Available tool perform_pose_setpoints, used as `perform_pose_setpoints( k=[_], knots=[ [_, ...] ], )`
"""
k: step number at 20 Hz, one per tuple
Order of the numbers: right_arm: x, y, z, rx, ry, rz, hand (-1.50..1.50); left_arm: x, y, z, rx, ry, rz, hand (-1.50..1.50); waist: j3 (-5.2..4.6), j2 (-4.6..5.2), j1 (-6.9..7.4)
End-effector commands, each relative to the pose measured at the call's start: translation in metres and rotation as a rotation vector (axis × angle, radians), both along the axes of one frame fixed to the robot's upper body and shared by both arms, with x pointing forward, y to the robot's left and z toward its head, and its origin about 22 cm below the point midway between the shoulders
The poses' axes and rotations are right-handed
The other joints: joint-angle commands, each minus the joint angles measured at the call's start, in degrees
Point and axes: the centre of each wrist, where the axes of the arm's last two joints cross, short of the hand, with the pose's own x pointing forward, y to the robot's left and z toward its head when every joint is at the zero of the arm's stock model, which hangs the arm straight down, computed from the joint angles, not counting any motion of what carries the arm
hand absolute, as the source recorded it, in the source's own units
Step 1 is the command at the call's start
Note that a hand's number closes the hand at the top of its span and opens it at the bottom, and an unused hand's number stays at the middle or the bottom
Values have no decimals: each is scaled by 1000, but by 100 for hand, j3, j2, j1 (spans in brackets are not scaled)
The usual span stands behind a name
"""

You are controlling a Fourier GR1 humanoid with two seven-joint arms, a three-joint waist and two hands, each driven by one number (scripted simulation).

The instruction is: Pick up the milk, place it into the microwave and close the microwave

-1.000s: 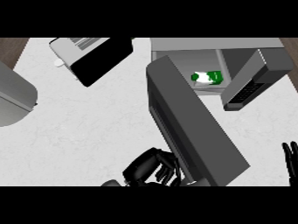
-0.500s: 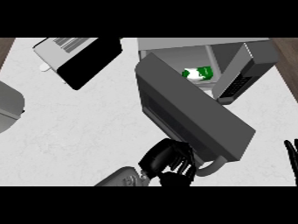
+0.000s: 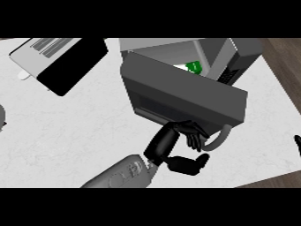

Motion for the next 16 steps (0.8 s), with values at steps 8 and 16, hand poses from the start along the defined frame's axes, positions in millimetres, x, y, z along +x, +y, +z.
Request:
perform_pose_setpoints(
  k=[8,16],
  knots=[
    [12,-1,21,16,-39,74,-150,31,-10,31,-133,-83,125,-150,12,130,-484],
    [20,-6,35,27,-66,144,-150,51,-14,47,-160,-109,169,-150,26,220,-764]
  ],
)
